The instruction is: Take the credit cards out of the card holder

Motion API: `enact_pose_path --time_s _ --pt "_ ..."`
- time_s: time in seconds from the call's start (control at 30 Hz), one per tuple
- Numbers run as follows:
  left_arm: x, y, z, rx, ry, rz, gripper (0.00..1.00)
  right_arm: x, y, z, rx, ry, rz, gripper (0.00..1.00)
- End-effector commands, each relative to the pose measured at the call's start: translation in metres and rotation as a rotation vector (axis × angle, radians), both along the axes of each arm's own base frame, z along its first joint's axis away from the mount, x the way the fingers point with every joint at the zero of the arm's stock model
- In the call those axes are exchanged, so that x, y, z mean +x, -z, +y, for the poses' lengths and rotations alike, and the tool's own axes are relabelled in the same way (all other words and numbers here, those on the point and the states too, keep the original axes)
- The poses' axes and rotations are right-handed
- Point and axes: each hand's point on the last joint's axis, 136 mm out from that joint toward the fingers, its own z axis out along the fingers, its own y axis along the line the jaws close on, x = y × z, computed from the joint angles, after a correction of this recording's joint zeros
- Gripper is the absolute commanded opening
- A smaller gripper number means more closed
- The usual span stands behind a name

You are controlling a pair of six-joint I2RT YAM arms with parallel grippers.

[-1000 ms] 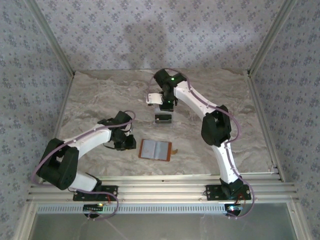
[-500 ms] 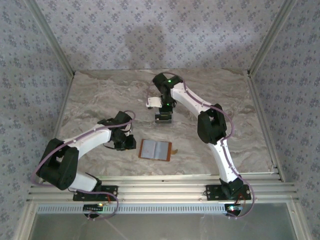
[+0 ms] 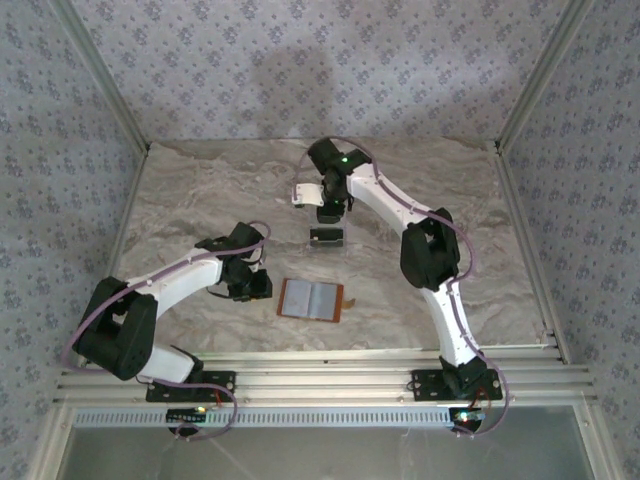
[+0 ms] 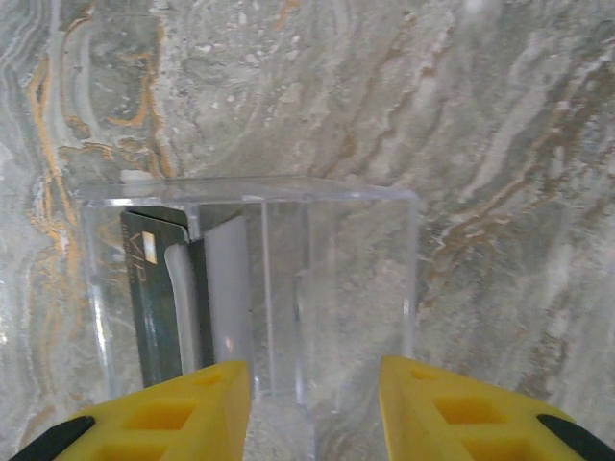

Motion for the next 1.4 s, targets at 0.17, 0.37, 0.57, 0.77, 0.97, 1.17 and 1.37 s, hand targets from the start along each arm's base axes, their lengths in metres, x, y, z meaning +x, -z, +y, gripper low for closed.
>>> enact_pose_path --time_s 0.17,0.37,0.57,0.77,0.97,1.17,1.37 --pt "0.003 -0.009 0.0 -0.011 -0.016 -0.009 0.23 0.005 -0.011 -0.012 -0.03 -0.006 -0.06 0.4" --pt "0.004 -0.01 -0.001 -0.012 -0.016 -0.008 0.23 -0.021 -0.02 -0.009 0.034 -0.031 -0.033 0.51" --pt "0.004 -0.011 -0.001 -0.014 -0.015 -0.012 0.23 -0.026 -0.007 -0.014 0.011 -0.023 -0.023 0.58" --pt "0.004 -0.01 -0.001 -0.016 -0.018 -0.011 0.23 -0.025 0.01 -0.012 -0.002 -0.025 0.005 0.58" --pt "0.002 -0.009 0.0 -0.015 -0.02 -0.006 0.23 -0.016 0.024 -0.011 -0.014 -0.015 0.003 0.58" --pt "0.002 -0.009 -0.001 -0.021 -0.023 -0.004 0.23 -0.008 0.028 -0.01 -0.005 -0.002 -0.005 0.57" --pt "0.002 -0.01 -0.001 -0.021 -0.025 -0.007 0.23 -0.003 0.017 -0.009 0.017 0.008 -0.034 0.55"
